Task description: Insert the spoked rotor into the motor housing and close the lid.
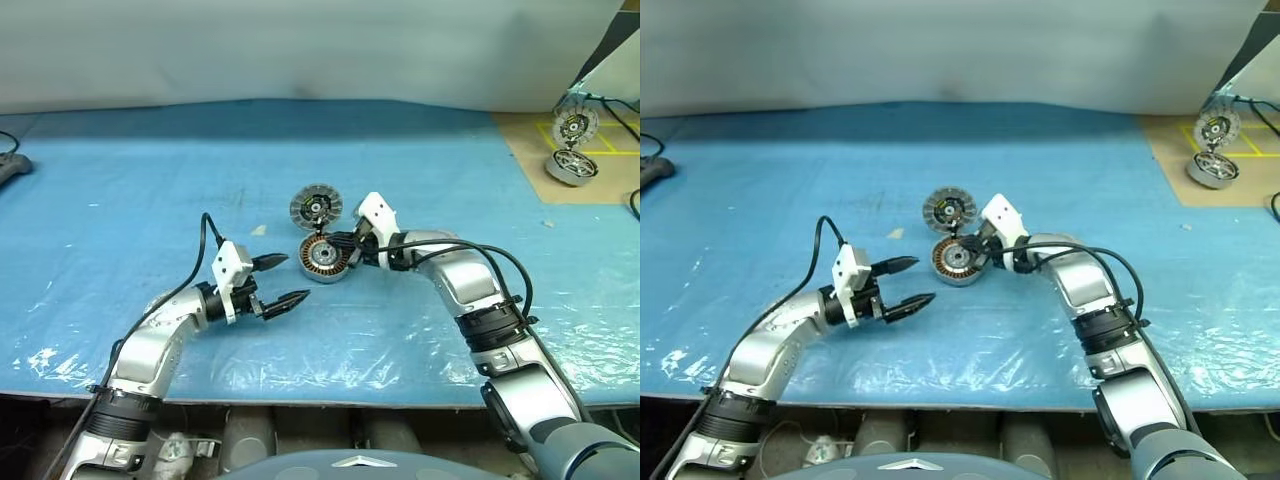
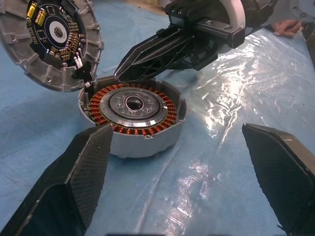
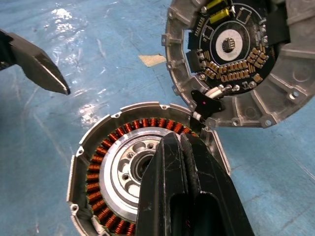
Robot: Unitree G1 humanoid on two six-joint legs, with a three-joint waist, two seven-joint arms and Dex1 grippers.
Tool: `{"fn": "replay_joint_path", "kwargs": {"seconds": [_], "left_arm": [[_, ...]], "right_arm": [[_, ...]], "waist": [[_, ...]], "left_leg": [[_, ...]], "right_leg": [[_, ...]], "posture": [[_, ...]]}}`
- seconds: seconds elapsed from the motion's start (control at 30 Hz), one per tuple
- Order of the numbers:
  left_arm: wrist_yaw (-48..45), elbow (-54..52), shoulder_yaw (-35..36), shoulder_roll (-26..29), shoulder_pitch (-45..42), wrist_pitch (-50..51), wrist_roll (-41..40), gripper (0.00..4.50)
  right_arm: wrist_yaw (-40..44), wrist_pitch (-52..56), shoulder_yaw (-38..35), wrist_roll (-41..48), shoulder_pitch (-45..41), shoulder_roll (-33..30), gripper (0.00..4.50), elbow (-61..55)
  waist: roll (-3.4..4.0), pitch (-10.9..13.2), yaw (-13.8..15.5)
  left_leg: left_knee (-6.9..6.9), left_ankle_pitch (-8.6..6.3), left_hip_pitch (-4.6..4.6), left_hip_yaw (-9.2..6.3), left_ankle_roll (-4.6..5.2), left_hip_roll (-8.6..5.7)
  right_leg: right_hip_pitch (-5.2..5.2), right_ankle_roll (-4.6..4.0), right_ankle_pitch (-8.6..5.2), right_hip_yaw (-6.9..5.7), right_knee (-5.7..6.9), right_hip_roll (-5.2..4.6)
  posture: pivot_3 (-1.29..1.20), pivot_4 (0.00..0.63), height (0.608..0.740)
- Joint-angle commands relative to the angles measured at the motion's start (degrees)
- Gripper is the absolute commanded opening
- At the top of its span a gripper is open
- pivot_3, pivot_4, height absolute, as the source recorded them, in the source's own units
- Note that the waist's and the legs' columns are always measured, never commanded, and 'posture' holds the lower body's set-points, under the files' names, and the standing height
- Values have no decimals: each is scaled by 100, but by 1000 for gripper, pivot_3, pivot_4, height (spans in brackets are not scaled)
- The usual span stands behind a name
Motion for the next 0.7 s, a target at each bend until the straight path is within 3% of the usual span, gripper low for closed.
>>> {"fn": "replay_joint_path", "kwargs": {"seconds": [0.03,0.4,0.57,0.7], "left_arm": [[-219,52,266,147,71,-205,-159,4500],[-96,321,45,-83,-16,-420,84,4500],[148,7,-140,-236,-36,-222,167,4500],[340,-420,-198,-234,-52,106,104,4500]], "right_arm": [[148,-39,228,-25,99,-52,28,-295],[-31,90,420,-321,185,-52,28,515],[46,728,364,-80,242,-40,28,380],[271,561,36,399,393,56,28,-270]], "waist": [[0,0,0],[-1,-1,2],[0,-2,12],[0,-2,17]], "left_leg": [[-2,0,1,0,0,-1],[-5,0,20,0,0,-1],[-5,-1,48,0,1,-4],[-27,-1,66,0,1,-1]], "right_leg": [[0,0,0,0,-1,0],[20,-21,-12,0,-10,-4],[53,-22,-14,3,-17,-9],[83,-22,-14,-4,-58,-7]], "posture": [[0,150,740],[0,150,740],[0,150,740],[0,150,740]]}}
